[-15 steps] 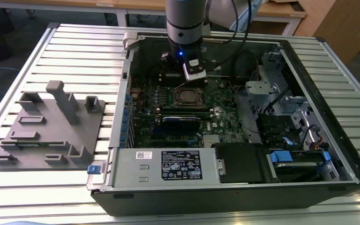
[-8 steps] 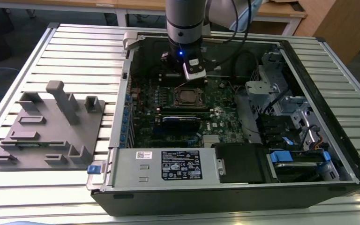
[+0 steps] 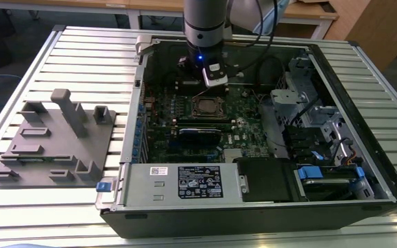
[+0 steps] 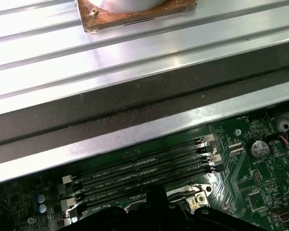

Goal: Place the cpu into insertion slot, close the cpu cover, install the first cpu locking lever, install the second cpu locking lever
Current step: 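Install the first cpu locking lever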

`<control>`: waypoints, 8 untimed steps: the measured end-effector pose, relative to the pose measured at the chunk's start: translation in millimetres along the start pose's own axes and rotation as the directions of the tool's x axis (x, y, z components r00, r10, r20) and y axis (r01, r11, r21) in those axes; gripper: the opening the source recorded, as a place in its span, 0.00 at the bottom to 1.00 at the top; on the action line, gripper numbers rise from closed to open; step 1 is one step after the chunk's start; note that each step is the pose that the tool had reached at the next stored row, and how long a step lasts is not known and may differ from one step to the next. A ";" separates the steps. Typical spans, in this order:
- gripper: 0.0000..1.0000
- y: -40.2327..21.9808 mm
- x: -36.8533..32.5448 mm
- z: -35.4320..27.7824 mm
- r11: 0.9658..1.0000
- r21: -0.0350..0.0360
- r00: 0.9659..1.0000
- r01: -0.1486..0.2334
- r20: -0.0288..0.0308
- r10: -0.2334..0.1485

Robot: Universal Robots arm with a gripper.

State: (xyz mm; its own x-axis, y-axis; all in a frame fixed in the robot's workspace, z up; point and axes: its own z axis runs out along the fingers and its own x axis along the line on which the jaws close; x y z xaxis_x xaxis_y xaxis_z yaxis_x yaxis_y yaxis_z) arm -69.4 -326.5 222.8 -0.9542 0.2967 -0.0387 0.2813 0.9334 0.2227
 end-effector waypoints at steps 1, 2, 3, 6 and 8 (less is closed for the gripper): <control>0.10 0.2 -0.7 0.3 1.000 0.000 1.000 0.000 0.000 0.000; 0.10 0.4 -1.4 0.5 1.000 0.000 1.000 -0.001 0.000 0.001; 0.10 0.6 -2.1 0.7 1.000 0.001 1.000 -0.001 0.000 0.001; 0.10 1.2 -4.2 1.2 1.000 0.001 1.000 -0.002 0.001 0.002; 0.10 1.2 -4.3 1.3 1.000 0.001 1.000 -0.002 0.001 0.002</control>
State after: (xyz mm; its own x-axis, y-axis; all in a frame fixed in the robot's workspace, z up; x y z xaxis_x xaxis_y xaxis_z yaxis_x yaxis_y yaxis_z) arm -64.8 -326.4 222.0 -0.9535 0.2990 -0.0391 0.2835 0.9331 0.2214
